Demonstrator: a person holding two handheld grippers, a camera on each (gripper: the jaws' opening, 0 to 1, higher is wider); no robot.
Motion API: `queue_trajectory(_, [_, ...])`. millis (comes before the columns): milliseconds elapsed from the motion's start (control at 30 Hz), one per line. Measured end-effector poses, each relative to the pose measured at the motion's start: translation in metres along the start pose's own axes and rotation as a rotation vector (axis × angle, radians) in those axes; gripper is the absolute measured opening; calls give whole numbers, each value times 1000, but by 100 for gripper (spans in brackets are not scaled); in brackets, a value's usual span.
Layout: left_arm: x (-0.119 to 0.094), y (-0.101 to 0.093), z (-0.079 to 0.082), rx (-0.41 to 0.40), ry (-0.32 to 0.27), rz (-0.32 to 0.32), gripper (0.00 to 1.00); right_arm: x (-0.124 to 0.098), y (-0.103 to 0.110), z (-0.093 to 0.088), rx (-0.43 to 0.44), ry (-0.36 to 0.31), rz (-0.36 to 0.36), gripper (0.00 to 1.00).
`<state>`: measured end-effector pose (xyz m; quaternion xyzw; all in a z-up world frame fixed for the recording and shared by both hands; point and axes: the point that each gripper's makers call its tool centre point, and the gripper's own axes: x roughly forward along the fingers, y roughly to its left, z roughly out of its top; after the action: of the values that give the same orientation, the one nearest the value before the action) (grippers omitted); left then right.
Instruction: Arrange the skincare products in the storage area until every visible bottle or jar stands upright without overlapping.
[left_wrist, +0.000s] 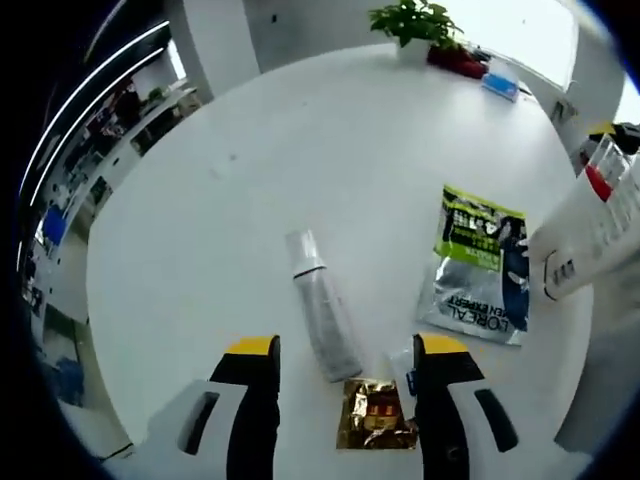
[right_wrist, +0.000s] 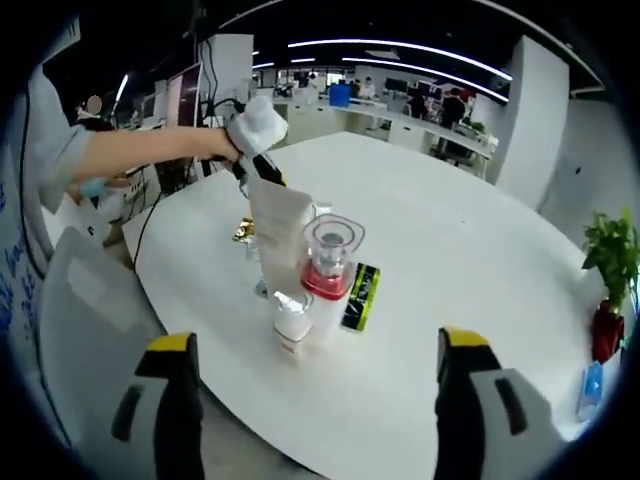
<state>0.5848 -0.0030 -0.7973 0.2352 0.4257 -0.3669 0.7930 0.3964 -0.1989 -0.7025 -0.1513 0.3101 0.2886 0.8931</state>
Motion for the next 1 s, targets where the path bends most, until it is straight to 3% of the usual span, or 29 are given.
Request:
queue_trajectory(533, [23,8,6,-26,65,-13,25,-1,-3,-6,13,15,-19,99])
queue_trajectory(733, [30,10,9,-31,78,-19,29,-1,-2,-8,22,22,-21,98])
queue_trajectory(800, [32,13,6,-2,98,-3,28,-1,-2,-8,22,24,-22,98])
queue_trajectory(1000, [40,17,8,-27,100,-8,22,-1,-2,-10,33,31,-23,98])
